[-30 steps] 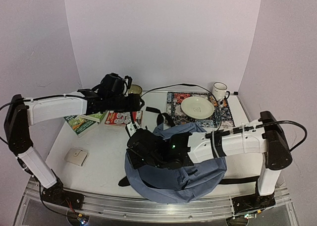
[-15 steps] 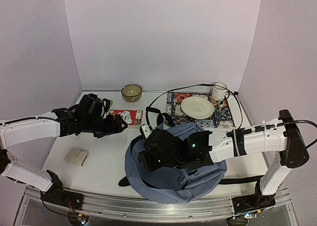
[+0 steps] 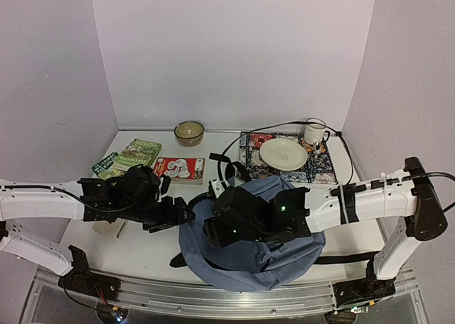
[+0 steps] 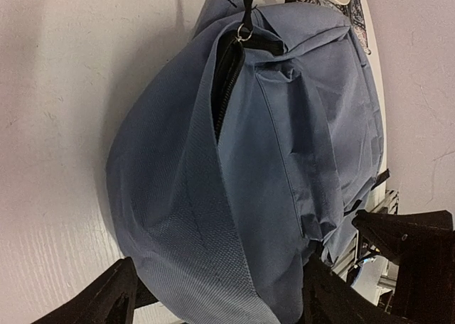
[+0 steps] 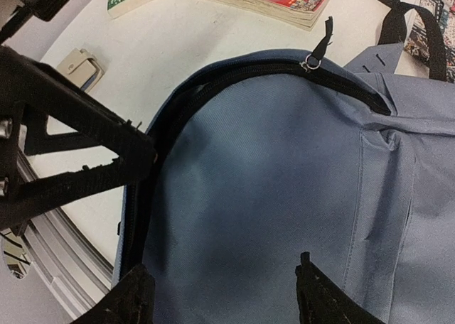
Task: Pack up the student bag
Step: Hold the largest pocket of the student bag, then pick up the largest pocket of the bag from the student bag.
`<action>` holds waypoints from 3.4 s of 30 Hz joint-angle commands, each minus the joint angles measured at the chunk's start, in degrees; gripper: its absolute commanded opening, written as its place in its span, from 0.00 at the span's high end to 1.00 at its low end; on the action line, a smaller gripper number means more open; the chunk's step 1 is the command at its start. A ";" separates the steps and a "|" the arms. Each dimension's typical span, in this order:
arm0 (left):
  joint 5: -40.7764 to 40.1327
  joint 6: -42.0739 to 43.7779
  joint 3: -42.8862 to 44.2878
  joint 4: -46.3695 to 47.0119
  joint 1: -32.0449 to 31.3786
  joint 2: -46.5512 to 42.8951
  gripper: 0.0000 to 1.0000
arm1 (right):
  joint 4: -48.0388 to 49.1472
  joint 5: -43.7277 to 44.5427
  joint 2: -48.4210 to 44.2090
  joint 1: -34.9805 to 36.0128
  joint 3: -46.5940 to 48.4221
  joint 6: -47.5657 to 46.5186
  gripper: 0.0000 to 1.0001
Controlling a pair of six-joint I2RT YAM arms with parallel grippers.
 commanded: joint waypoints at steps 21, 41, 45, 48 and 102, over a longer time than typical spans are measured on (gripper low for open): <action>-2.70 -6.99 -15.63 25.49 -3.30 -7.64 0.98 | -2.40 -9.64 6.48 -0.36 5.48 1.82 0.28; -3.48 -7.52 -17.94 28.79 -3.30 -8.81 1.00 | 1.22 -10.76 19.88 -2.25 13.00 3.40 0.28; -3.66 -7.31 -18.26 28.75 -3.30 -9.03 1.00 | 1.18 -7.42 19.11 -3.72 10.82 4.49 0.43; -3.94 -6.88 -18.54 28.61 -3.30 -9.06 1.00 | 1.21 -6.08 17.48 -5.01 8.56 4.78 0.61; -19.65 17.05 -11.00 16.30 9.62 6.62 1.00 | 0.69 -7.46 -14.90 -23.03 -21.07 0.40 1.00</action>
